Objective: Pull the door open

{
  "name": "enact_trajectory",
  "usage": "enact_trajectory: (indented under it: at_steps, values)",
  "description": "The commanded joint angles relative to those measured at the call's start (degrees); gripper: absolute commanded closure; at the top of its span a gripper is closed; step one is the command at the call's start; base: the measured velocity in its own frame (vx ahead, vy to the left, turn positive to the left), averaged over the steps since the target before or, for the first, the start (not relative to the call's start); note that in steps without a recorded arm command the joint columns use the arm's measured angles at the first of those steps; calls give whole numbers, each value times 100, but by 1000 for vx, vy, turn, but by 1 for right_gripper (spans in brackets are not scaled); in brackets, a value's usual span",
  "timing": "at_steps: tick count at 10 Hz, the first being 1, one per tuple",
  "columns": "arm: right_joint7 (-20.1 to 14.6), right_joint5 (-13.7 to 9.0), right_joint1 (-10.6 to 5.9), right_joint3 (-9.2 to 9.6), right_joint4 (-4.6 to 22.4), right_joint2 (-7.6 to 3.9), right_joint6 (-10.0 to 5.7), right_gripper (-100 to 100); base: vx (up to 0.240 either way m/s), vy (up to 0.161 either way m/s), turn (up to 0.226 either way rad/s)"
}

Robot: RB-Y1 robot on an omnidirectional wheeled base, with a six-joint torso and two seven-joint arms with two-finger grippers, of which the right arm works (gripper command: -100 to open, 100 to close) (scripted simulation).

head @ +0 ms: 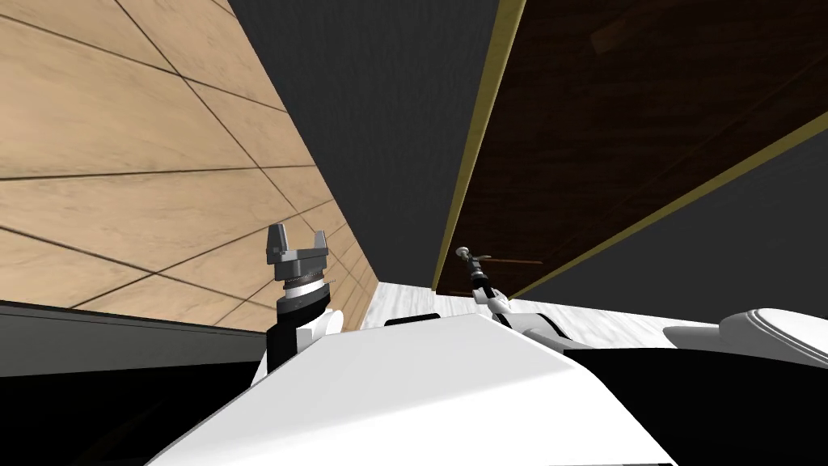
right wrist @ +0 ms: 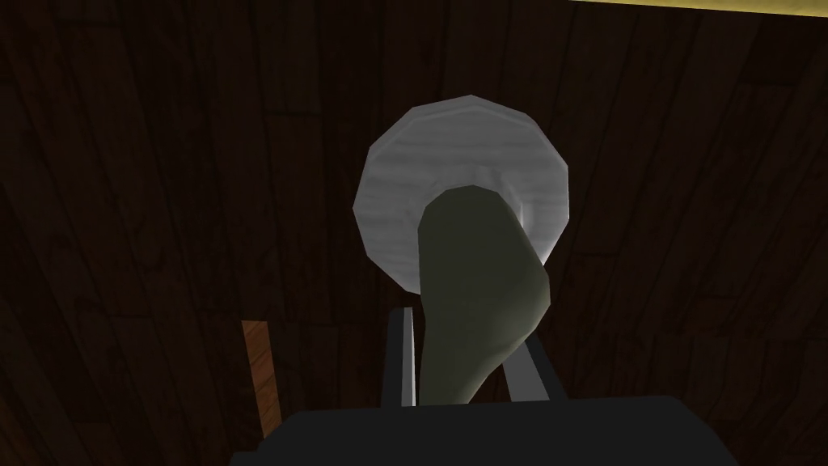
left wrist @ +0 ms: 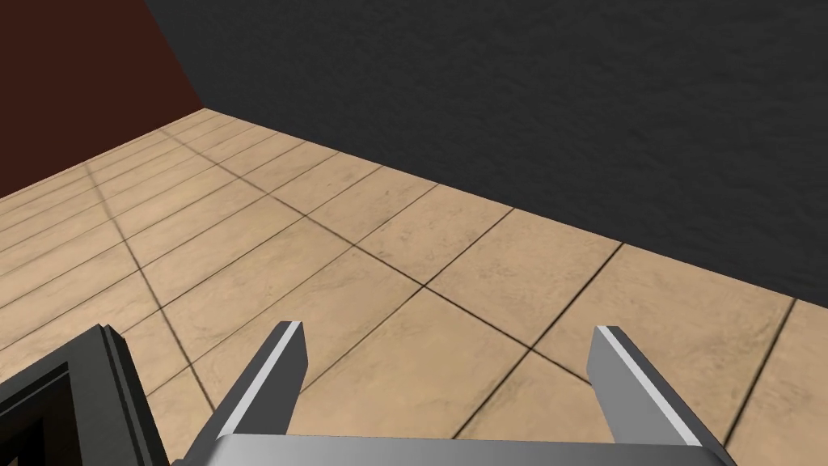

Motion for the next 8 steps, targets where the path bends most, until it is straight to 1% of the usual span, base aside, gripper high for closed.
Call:
enact_trajectory:
  at_steps: [1,6,8]
  values:
    - [-105,64,59,100,-30,-22,-25,100,-184,-75,100]
    - [-553,279,152,434,-55,-244,-176,100,-211,-81,130]
    - [-672,336,177,523,-62,-303,-216,100,-212,-41,97]
